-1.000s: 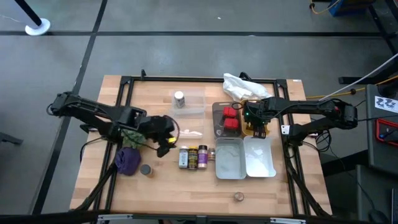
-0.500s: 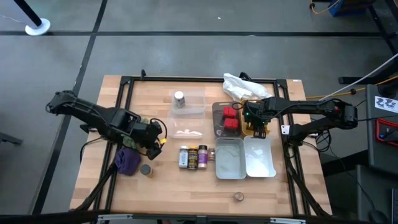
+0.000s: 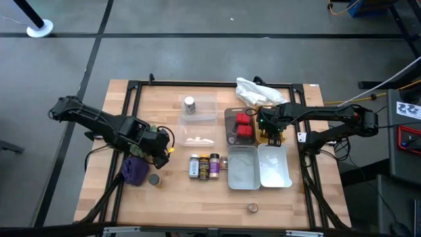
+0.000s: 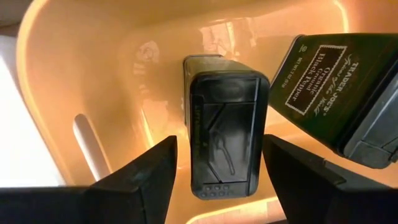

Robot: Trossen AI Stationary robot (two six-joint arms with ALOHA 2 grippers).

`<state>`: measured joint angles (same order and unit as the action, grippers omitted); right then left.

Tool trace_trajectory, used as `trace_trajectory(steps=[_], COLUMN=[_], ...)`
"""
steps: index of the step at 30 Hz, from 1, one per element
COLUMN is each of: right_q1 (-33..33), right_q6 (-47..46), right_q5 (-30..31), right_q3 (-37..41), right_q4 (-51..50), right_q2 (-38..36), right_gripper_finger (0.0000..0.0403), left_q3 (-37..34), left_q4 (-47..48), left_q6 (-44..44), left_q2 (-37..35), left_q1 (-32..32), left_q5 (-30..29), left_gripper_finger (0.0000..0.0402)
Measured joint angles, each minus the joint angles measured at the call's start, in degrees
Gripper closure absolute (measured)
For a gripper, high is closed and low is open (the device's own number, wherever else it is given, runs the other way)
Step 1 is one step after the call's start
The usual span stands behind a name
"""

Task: Sort spices by type
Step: Put the orange seasoning bottle into the bottom transparent bin

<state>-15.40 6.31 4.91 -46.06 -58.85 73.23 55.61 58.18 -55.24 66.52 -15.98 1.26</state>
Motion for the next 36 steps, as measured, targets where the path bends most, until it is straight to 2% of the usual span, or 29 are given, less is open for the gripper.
trace_trajectory(steps=[3,12,17,19,23,28,36], right_q1=[0.0,0.0,0.0,0.0,0.0,0.0,0.0], right_q6=[0.0,-0.3,-0.4,-0.4,-0.5,-1.8,-2.0], right_q5=[0.0,0.0,0.0,0.0,0.0,0.0,0.0], right_q3=[0.0,0.0,0.0,0.0,-0.7,-3.7,-5.9], right_q4=[0.0,-0.1,-0.3,-0.8,-4.2,-7.5,-7.5], right_q2=[0.0,0.0,0.0,0.0,0.0,-0.7,-4.8], right_gripper_finger=[0.0166,0.0166,0.0166,0.0166,0.0166,0.0166,0.0166], left_q3=[0.0,0.0,0.0,0.0,0.0,0.0,0.0], left_q4=[-0.2,0.8,4.0,4.5,3.5,2.3,1.5], left_q6=[2.2,-3.0,-8.7,-8.1,-4.4,-9.7,-16.3], left_q2=[0.0,0.1,2.1,3.4,4.2,4.2,4.2], left_q1=[0.3,0.1,0.1,0.2,0.5,-1.9,-6.0], left_q5=[-0.1,0.4,3.8,5.0,12.3,18.5,18.9], left_gripper_finger=[0.0221,0.0221,0.0189,0.0169,0.0141,0.0135,0.0135])
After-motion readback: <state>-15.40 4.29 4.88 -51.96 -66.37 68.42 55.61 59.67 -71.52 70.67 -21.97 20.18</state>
